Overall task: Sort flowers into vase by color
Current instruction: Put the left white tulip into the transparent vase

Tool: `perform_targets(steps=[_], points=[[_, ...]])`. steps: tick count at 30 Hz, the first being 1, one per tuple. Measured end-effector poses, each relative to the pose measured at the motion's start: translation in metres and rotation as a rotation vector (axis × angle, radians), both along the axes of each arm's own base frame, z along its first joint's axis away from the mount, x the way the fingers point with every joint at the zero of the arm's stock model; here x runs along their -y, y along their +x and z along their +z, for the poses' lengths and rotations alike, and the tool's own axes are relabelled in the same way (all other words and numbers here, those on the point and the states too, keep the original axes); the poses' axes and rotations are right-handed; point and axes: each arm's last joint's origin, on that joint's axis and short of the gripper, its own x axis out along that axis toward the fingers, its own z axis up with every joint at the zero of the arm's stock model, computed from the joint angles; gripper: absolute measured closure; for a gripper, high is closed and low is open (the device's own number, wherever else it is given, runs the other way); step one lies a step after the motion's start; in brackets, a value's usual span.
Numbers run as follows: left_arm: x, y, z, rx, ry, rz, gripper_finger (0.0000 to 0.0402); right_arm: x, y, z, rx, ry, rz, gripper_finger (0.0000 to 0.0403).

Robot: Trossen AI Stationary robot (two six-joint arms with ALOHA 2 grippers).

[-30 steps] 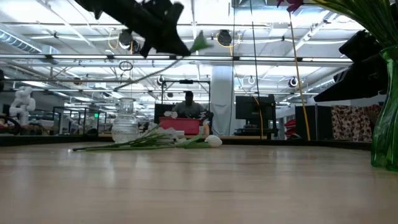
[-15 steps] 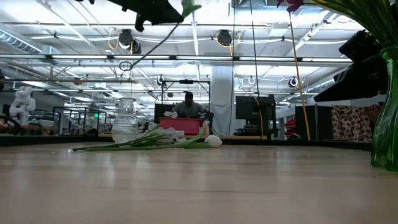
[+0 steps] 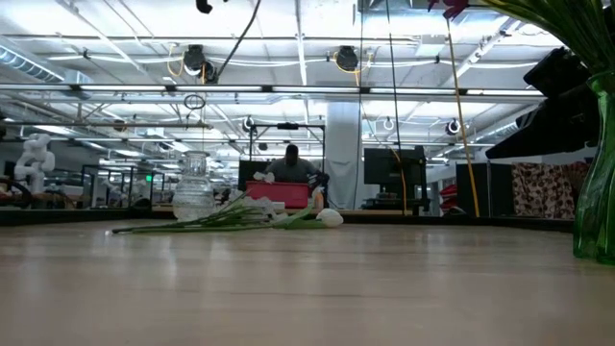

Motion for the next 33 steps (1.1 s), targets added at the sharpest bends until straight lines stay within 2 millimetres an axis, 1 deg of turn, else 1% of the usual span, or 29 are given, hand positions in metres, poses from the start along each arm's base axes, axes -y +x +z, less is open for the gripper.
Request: perform_targets(steps=[4, 8, 11, 13, 17, 20, 24, 28, 33], points=[[-0.008, -0.003, 0.004, 0.027, 0.021, 0.056, 0.0391, 0.0, 0.0, 0.0, -0.003, -0.001, 0.0, 0.0403], [-0.022, -0.008, 0.003, 0.045, 0.024, 0.12, 0.0391, 0.0, 0.0, 0.0, -0.005, -0.002, 0.0, 0.0403], [-0.032, -0.014, -0.007, 0.044, 0.025, 0.152, 0.0391, 0.0, 0.0, -0.001, -0.006, -0.002, 0.0, 0.0403], [-0.036, -0.019, -0.01, 0.078, 0.04, 0.145, 0.0391, 0.0, 0.0, -0.001, -0.008, 0.001, -0.002, 0.0403], [-0.039, -0.031, -0.023, 0.127, 0.059, 0.12, 0.0391, 0.0, -0.001, -0.001, -0.011, 0.002, -0.003, 0.0403], [-0.04, -0.039, -0.03, 0.158, 0.086, 0.112, 0.0391, 0.0, -0.001, -0.001, -0.008, 0.009, -0.005, 0.0403], [-0.042, -0.048, -0.039, 0.166, 0.124, 0.15, 0.0391, 0.0, -0.001, -0.001, -0.005, 0.012, -0.014, 0.0403], [-0.048, -0.055, -0.049, 0.17, 0.137, 0.2, 0.0391, 0.002, -0.001, -0.001, -0.004, -0.024, -0.048, 0.0403], [-0.056, -0.063, -0.067, 0.165, 0.128, 0.263, 0.0391, 0.003, -0.001, 0.0, -0.004, -0.072, -0.097, 0.0403]])
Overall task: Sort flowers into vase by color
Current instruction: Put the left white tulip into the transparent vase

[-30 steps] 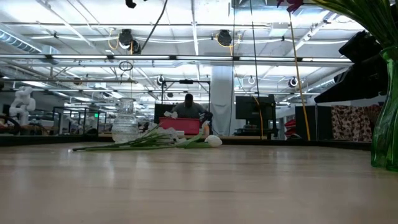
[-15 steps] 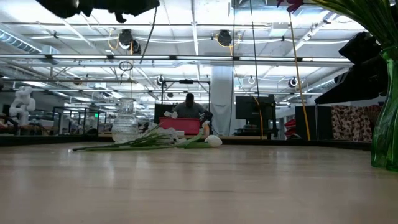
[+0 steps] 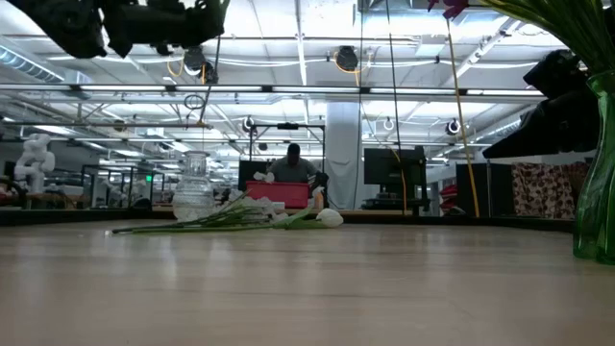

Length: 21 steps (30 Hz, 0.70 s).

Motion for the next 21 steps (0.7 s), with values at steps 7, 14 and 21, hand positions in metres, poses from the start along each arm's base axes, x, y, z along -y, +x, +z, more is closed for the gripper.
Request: perform_targets(steps=[7, 14, 21], points=[[-0.001, -0.013, -0.017, 0.054, 0.029, 0.036, 0.0391, 0.0, 0.0, 0.001, -0.008, -0.038, 0.006, 0.0403], [-0.008, -0.016, -0.032, 0.01, 0.008, 0.072, 0.0391, 0.001, 0.0, 0.002, -0.003, -0.064, -0.023, 0.0403], [-0.022, -0.014, -0.041, 0.003, -0.015, 0.105, 0.0391, 0.0, 0.001, 0.002, -0.002, -0.047, 0.009, 0.0403]])
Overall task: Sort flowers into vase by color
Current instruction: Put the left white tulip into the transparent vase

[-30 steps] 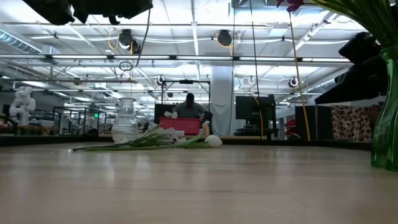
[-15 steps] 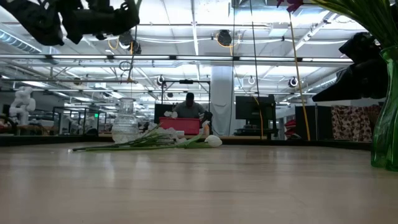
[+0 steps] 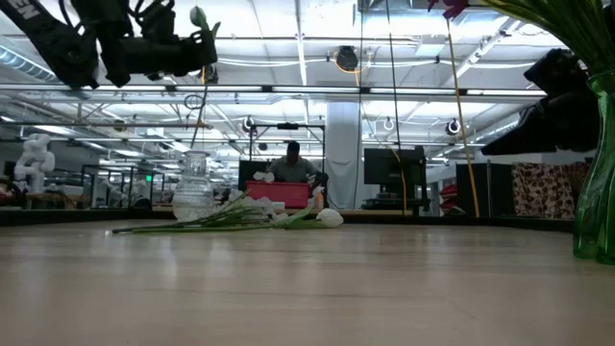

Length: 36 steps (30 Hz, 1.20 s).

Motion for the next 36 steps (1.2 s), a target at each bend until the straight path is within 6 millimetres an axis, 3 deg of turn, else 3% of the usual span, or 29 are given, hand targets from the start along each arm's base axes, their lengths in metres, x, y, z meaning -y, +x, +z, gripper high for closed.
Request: perform_targets(steps=[11, 36], points=[[-0.015, 0.009, -0.019, -0.022, -0.036, 0.009, 0.0391, -0.001, 0.002, 0.003, 0.032, 0.013, 0.021, 0.0403], [-0.023, 0.021, -0.048, -0.191, -0.19, -0.022, 0.0391, -0.002, 0.004, 0.008, 0.083, 0.018, 0.025, 0.0403]])
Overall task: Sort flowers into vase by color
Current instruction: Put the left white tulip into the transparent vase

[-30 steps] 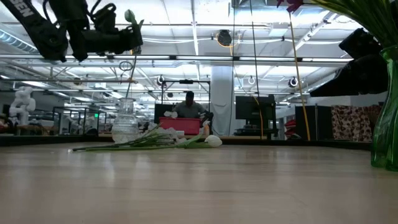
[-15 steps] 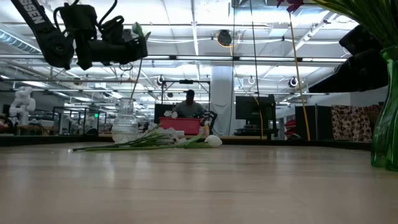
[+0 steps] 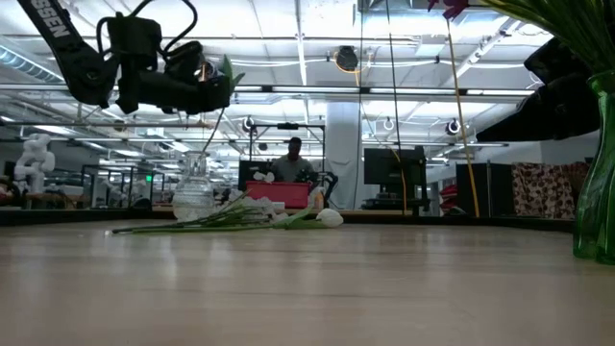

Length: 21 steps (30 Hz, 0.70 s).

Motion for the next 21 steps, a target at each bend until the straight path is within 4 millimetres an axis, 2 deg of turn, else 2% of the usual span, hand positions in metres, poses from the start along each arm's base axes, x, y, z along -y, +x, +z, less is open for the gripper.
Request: perform_targets(steps=[4, 14, 21], points=[[0.0, 0.001, -0.005, -0.01, -0.052, -0.021, 0.0383, 0.0, 0.0, 0.0, 0.0, 0.0, 0.0, 0.0403], [0.004, 0.006, -0.014, -0.063, -0.123, -0.066, 0.0313, 0.0, 0.0, 0.0, -0.001, 0.003, 0.002, 0.0403], [0.01, 0.01, -0.02, -0.116, -0.161, -0.075, 0.029, 0.0, 0.0, 0.0, -0.001, 0.004, 0.002, 0.0403]])
